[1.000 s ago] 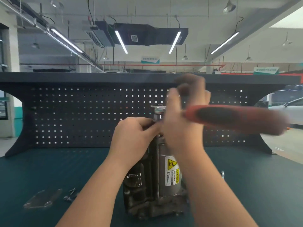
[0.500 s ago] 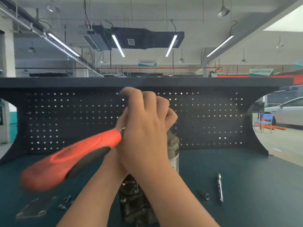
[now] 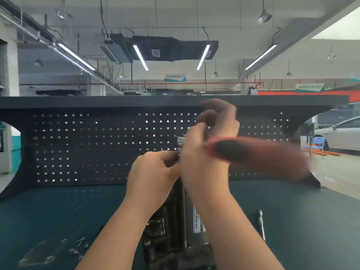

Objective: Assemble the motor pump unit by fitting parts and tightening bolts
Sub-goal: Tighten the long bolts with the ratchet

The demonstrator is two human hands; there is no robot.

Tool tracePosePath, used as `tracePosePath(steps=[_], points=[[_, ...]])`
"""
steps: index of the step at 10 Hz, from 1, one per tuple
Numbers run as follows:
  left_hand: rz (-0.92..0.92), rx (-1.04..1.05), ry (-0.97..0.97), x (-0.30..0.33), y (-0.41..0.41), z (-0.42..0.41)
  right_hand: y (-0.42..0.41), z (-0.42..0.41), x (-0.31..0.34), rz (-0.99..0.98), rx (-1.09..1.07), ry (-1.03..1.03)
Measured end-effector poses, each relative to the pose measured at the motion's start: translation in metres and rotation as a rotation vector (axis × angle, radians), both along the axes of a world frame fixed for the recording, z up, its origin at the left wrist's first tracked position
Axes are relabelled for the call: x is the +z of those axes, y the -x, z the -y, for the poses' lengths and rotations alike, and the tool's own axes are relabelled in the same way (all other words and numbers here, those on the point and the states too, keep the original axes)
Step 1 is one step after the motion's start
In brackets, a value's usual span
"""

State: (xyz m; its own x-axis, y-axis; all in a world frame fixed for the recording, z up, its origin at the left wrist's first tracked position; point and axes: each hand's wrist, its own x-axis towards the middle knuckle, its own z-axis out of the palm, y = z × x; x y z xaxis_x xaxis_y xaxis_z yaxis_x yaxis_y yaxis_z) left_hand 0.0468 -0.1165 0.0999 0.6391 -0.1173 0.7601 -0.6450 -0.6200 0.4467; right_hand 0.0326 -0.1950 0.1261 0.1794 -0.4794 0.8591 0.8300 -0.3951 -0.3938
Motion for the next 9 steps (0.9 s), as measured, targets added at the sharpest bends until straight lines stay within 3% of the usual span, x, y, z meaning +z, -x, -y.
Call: tracePosePath(steps=[1, 2, 3, 4, 5, 6, 7, 8, 9], points=[[0.225, 0.517, -0.405, 0.006, 0.007, 0.004, 0.003, -0.031, -0.014, 0.034, -0.346, 0.351], [0.28, 0.633, -0.399, 0.004, -0.002, 0.007, 0.001, -0.033, -0.015, 0.025, -0.334, 0.397], [-0.132, 0.001, 0.081, -0.001, -0.001, -0.006, -0.004, 0.003, -0.007, 0.095, -0.207, 0.216], [-0.004, -0.165, 0.101, -0.002, -0.006, -0.014, -0.017, 0.045, -0.004, 0.084, -0.006, 0.02], [0.019, -0.162, 0.109, -0.002, -0.001, -0.01, -0.021, 0.041, -0.011, 0.002, 0.161, -0.14], [-0.056, -0.084, 0.086, 0.002, 0.002, -0.012, -0.009, 0.019, 0.003, -0.057, 0.092, -0.05], [0.155, 0.374, -0.336, -0.003, 0.004, 0.007, 0.002, -0.009, 0.007, -0.18, -0.226, 0.427], [0.188, 0.502, -0.476, 0.005, 0.008, 0.015, 0.007, -0.037, -0.02, -0.021, -0.367, 0.497], [-0.062, 0.401, -0.013, 0.012, 0.0, 0.007, 0.002, -0.019, -0.014, 0.052, -0.282, 0.316]])
